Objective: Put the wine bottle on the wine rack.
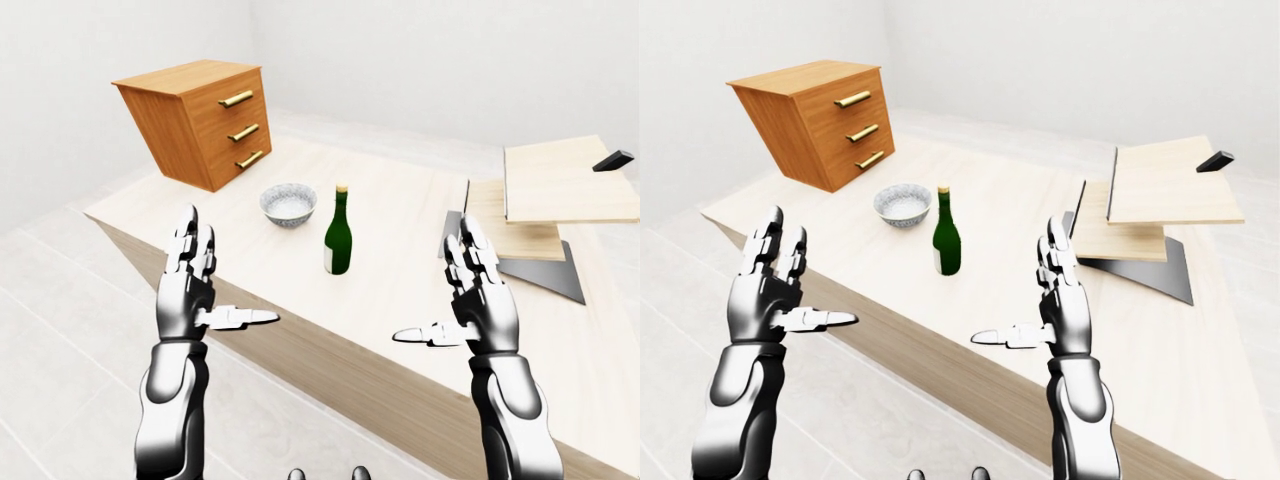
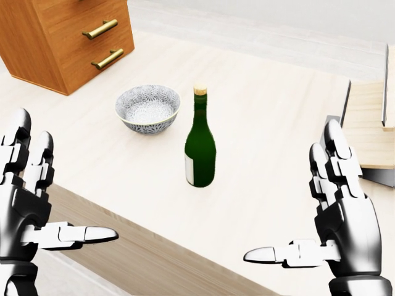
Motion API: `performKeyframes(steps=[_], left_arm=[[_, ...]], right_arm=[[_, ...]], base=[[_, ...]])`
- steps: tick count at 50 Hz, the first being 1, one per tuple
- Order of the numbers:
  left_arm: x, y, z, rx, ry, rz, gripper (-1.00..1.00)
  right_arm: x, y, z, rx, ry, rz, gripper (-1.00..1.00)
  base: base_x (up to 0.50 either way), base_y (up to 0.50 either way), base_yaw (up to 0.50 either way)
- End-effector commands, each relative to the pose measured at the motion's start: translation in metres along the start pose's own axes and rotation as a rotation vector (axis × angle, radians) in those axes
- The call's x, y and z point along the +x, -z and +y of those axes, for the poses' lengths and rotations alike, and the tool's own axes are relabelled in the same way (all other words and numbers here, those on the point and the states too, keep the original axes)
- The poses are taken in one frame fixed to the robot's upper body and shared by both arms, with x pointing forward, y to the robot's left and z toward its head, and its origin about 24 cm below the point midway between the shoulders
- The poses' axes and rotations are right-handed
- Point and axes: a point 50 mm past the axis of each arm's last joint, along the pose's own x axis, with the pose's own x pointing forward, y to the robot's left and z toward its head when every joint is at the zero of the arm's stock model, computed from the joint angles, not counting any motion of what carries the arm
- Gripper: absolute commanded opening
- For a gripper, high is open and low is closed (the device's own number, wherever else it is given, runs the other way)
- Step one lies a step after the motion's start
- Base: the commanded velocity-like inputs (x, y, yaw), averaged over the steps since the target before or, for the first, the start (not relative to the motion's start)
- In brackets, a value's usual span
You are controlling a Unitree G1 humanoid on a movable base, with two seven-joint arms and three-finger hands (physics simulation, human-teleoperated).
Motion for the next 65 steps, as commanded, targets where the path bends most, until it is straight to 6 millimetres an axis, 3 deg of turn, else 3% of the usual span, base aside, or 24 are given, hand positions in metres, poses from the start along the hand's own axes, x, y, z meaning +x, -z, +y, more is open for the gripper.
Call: performKeyframes(steps=[1, 12, 46, 55, 65], left_arm=[[0.000, -0.001, 0.005, -0.005, -0.014, -0.006, 1.00], [-0.001, -0.005, 0.007, -0.004, -0.019, -0.020, 1.00], [-0.003, -0.013, 0.008, -0.005, -0.022, -0.053, 1.00], [-0.001, 0.002, 0.009, -0.017, -0.021, 0.008, 1.00], [-0.003, 0.013, 0.008, -0.026, -0.021, 0.055, 1.00]], right_arm=[[0.002, 0.001, -0.002, 0.003, 0.001, 0.001, 1.00], [0.000, 0.019, 0.001, -0.005, -0.010, 0.081, 1.00], [0.004, 0.007, 0.005, -0.011, -0.015, 0.027, 1.00], [0.004, 0.017, 0.004, 0.002, -0.037, 0.069, 1.00], [0.006, 0.013, 0.006, -0.014, -0.047, 0.047, 1.00]], base=[[0.38, 0.06, 0.00], [0.39, 0.09, 0.00], [0.12, 0.07, 0.00], [0.10, -0.06, 0.00], [0.11, -0.04, 0.00]])
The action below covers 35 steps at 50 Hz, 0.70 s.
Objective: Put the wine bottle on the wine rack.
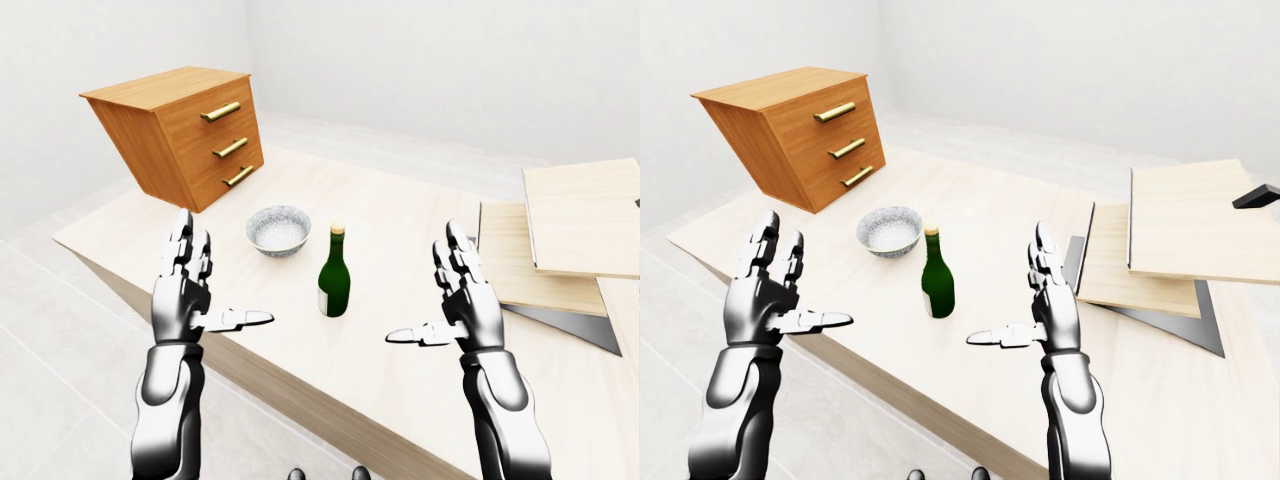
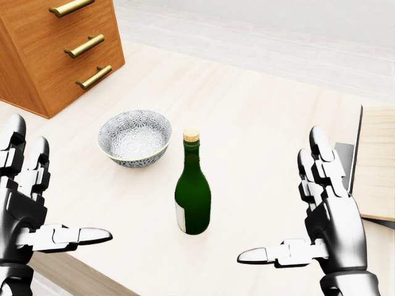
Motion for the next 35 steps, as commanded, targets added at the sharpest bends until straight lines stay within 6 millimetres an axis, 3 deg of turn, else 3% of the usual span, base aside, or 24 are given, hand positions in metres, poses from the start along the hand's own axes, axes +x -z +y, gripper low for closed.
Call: performKeyframes(steps=[1, 26, 35], left_arm=[[0.000, 0.007, 0.000, -0.008, -0.003, 0.031, 1.00], [0.001, 0.012, 0.003, -0.016, -0.013, 0.048, 1.00], [0.001, 0.007, 0.002, -0.017, -0.011, 0.029, 1.00]], right_arm=[[0.002, -0.001, 0.001, -0.015, -0.015, -0.005, 1.00], [0.007, -0.015, 0.000, -0.011, -0.004, -0.071, 1.00], [0.024, -0.027, -0.003, 0.009, 0.007, -0.141, 1.00]], base=[[0.00, 0.00, 0.00], [0.00, 0.00, 0.00], [0.00, 0.00, 0.00]])
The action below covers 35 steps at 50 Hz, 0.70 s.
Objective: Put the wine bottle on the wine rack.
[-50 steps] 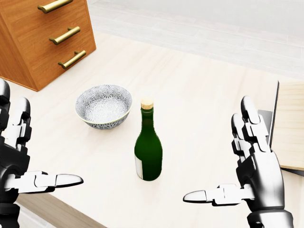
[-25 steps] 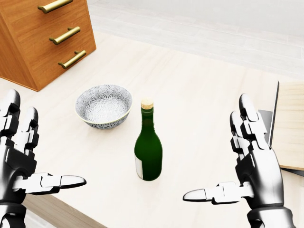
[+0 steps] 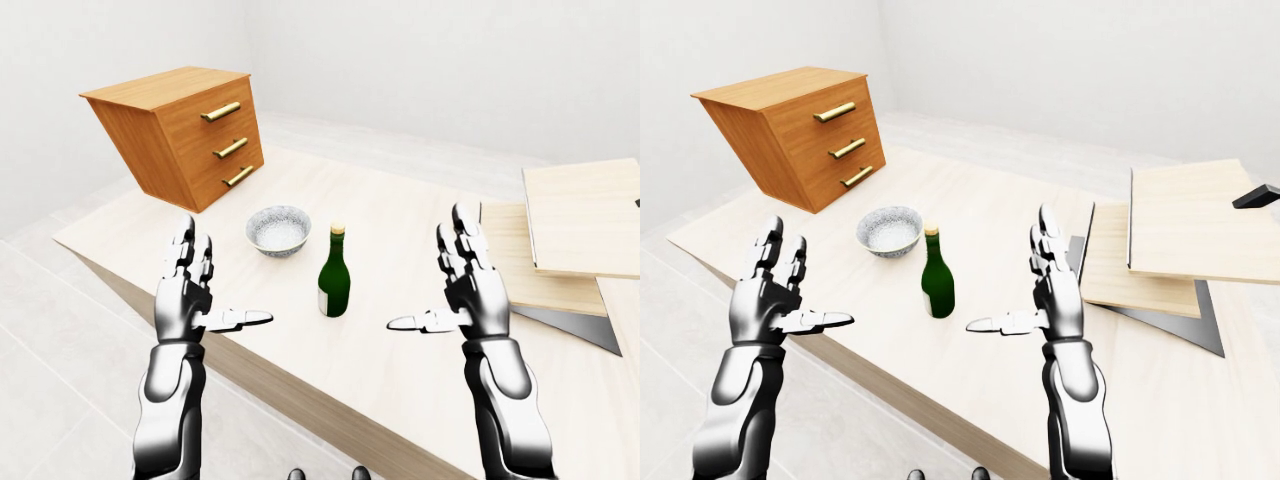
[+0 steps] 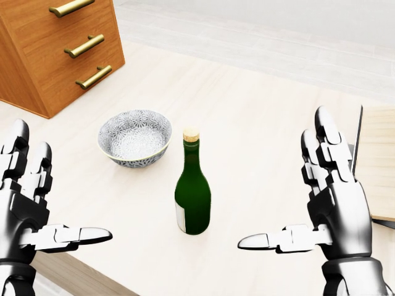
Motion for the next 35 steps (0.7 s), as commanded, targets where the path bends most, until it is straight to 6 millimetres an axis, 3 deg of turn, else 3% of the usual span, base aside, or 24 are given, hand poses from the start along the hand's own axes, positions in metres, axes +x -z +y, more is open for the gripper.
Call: performKeyframes(steps=[1, 11, 24, 35], left_arm=[[0.000, -0.004, -0.001, 0.000, 0.003, -0.015, 1.00], [-0.004, -0.020, -0.003, 0.005, 0.004, -0.081, 1.00], [-0.006, -0.029, -0.005, 0.009, 0.007, -0.122, 1.00], [-0.004, -0.037, -0.003, 0.012, 0.004, -0.155, 1.00]], right_arm=[[0.016, -0.011, -0.004, 0.017, 0.019, -0.068, 1.00], [0.035, -0.017, -0.007, 0.062, 0.044, -0.108, 1.00], [0.057, -0.029, 0.005, 0.071, 0.043, -0.165, 1.00], [0.085, -0.020, 0.015, 0.115, 0.024, -0.115, 1.00]], base=[[0.00, 0.00, 0.00], [0.00, 0.00, 0.00], [0.00, 0.00, 0.00], [0.00, 0.00, 0.00]])
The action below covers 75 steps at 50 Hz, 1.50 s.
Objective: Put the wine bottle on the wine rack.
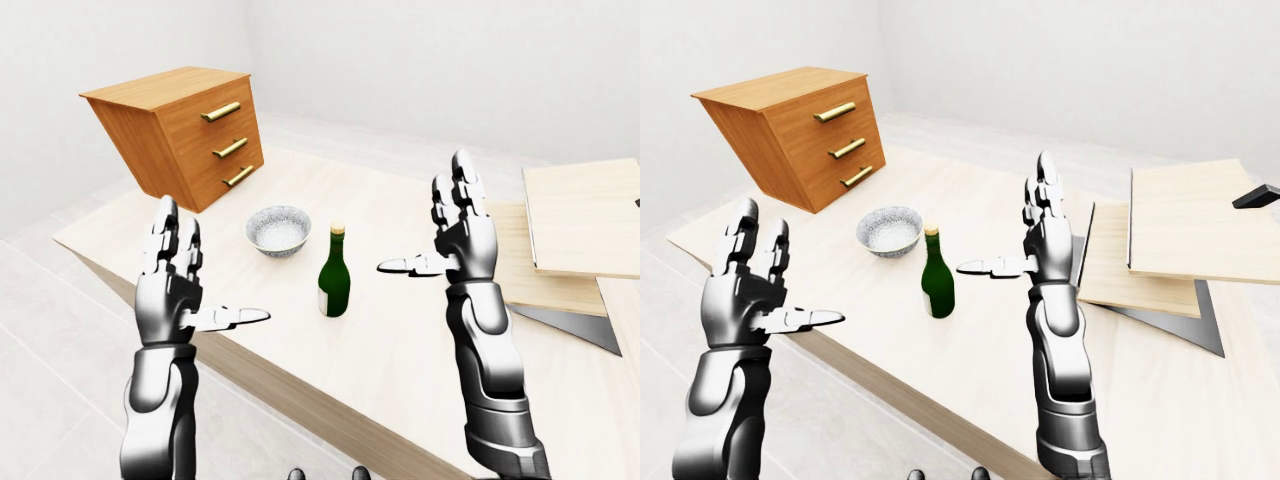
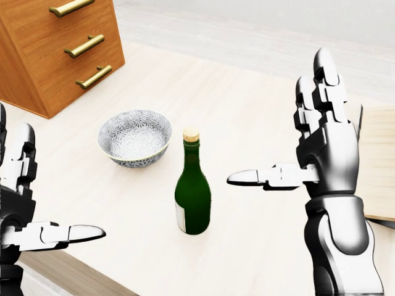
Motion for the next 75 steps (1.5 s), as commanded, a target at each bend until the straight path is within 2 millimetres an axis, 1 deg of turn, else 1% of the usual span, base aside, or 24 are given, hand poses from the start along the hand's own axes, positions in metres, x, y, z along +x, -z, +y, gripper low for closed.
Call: performKeyframes(steps=[1, 4, 9, 10, 11, 13, 20, 22, 26, 33, 44, 46, 51, 54, 63, 70, 75], left_arm=[[0.001, -0.005, 0.001, 0.002, -0.001, -0.022, 1.00], [0.002, -0.003, 0.002, 0.003, -0.002, -0.016, 1.00], [0.004, -0.002, 0.005, 0.000, -0.007, -0.015, 1.00], [0.004, -0.002, 0.005, -0.001, -0.008, -0.016, 1.00], [0.004, -0.003, 0.004, -0.001, -0.008, -0.018, 1.00], [0.004, -0.004, 0.004, -0.002, -0.008, -0.020, 1.00], [0.003, -0.003, 0.005, -0.001, -0.009, -0.017, 1.00], [0.003, -0.004, 0.005, -0.002, -0.010, -0.021, 1.00], [0.003, -0.004, 0.005, -0.001, -0.010, -0.019, 1.00], [0.003, -0.001, 0.004, -0.003, -0.010, -0.008, 1.00], [0.003, -0.001, 0.004, -0.004, -0.010, -0.009, 1.00], [0.003, -0.002, 0.005, -0.005, -0.011, -0.013, 1.00], [0.002, -0.003, 0.006, -0.005, -0.014, -0.017, 1.00], [0.002, 0.001, 0.006, -0.004, -0.014, 0.001, 1.00], [0.002, -0.002, 0.006, -0.004, -0.012, -0.012, 1.00], [0.003, 0.000, 0.006, -0.002, -0.013, -0.004, 1.00], [0.003, -0.001, 0.006, -0.001, -0.011, -0.007, 1.00]], right_arm=[[0.026, 0.008, 0.009, 0.055, 0.003, 0.030, 1.00], [0.031, 0.013, 0.009, 0.054, 0.013, 0.051, 1.00], [0.038, 0.011, 0.012, 0.059, 0.033, 0.044, 1.00], [0.040, 0.015, 0.012, 0.045, 0.044, 0.062, 1.00], [0.042, 0.023, 0.012, 0.044, 0.038, 0.098, 1.00], [0.044, 0.022, 0.015, 0.051, 0.033, 0.092, 1.00], [0.050, 0.028, 0.020, 0.069, 0.024, 0.124, 1.00], [0.051, 0.036, 0.021, 0.060, 0.020, 0.159, 1.00], [0.052, 0.038, 0.025, 0.056, 0.007, 0.170, 1.00], [0.048, 0.049, 0.040, 0.048, -0.061, 0.216, 1.00], [0.048, 0.065, 0.052, 0.052, -0.104, 0.286, 1.00], [0.048, 0.068, 0.053, 0.050, -0.109, 0.302, 1.00], [0.049, 0.069, 0.056, 0.045, -0.122, 0.307, 1.00], [0.049, 0.072, 0.058, 0.056, -0.133, 0.320, 1.00], [0.056, 0.076, 0.058, 0.036, -0.121, 0.350, 1.00], [0.056, 0.089, 0.064, 0.038, -0.148, 0.418, 1.00], [0.059, 0.092, 0.068, 0.052, -0.168, 0.439, 1.00]], base=[[0.00, 0.00, 0.00], [0.00, 0.00, 0.00], [0.00, 0.00, 0.00], [0.00, 0.00, 0.00], [0.00, 0.00, 0.00], [0.00, 0.00, 0.00], [0.00, 0.00, 0.00], [0.00, 0.00, 0.00], [0.00, 0.00, 0.00], [0.00, 0.00, 0.00], [0.00, 0.00, 0.00], [0.00, 0.00, 0.00], [0.00, 0.00, 0.00], [0.00, 0.00, 0.00], [0.00, 0.00, 0.00], [0.00, 0.00, 0.00], [0.00, 0.00, 0.00]])
